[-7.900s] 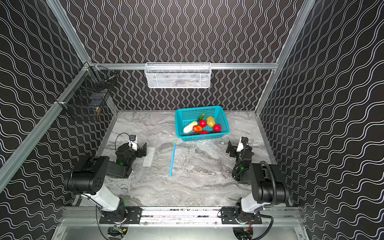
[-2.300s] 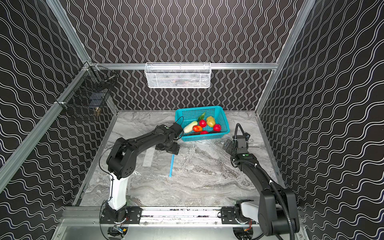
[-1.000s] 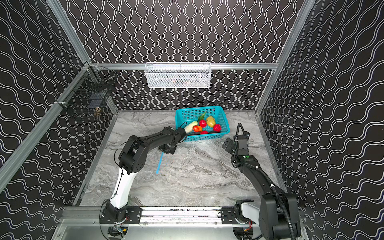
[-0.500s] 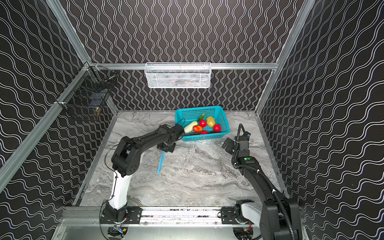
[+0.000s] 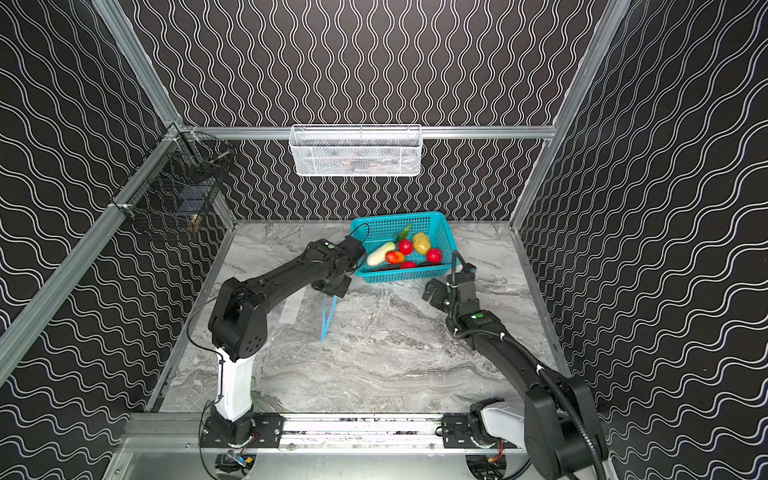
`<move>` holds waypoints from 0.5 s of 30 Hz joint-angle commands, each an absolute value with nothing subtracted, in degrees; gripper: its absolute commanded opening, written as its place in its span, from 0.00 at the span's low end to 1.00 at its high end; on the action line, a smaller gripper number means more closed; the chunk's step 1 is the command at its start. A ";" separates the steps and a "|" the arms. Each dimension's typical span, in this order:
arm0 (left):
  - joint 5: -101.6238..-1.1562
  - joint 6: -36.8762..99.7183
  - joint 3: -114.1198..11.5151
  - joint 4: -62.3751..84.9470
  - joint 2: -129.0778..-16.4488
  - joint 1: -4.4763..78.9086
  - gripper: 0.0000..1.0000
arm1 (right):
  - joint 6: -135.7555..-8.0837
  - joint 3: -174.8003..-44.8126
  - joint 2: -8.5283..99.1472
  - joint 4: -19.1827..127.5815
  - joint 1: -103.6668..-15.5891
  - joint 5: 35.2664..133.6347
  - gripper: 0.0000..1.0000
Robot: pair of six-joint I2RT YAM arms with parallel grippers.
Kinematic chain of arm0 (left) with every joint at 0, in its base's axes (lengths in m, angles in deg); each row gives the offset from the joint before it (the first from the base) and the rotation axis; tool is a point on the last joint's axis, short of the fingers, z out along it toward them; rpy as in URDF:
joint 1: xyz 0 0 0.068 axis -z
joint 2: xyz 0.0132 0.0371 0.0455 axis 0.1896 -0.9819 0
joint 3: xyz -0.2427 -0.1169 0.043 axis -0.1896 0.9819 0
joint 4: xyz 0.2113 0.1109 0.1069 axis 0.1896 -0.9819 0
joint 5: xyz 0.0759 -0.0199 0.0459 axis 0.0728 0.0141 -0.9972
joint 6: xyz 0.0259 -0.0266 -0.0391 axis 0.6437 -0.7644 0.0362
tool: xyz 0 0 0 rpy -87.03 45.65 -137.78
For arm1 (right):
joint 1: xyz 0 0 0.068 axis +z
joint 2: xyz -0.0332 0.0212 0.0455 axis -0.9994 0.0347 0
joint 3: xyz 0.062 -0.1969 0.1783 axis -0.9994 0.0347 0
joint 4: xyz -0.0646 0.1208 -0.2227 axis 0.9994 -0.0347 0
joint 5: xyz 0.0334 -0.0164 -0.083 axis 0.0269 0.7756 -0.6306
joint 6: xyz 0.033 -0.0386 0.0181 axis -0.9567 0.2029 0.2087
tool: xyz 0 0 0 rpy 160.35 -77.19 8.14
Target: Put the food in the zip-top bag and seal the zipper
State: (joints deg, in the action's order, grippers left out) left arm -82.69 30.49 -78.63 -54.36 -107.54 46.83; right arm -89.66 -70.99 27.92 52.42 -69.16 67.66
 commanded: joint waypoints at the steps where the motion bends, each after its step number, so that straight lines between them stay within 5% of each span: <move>1: -80.97 32.92 -79.35 -55.64 -106.80 46.79 0.00 | -94.79 -71.93 29.83 56.35 -65.43 69.77 0.99; 15: -82.12 37.75 -81.06 -58.06 -101.93 46.84 0.00 | -104.61 -78.23 44.60 73.13 -46.88 76.49 0.96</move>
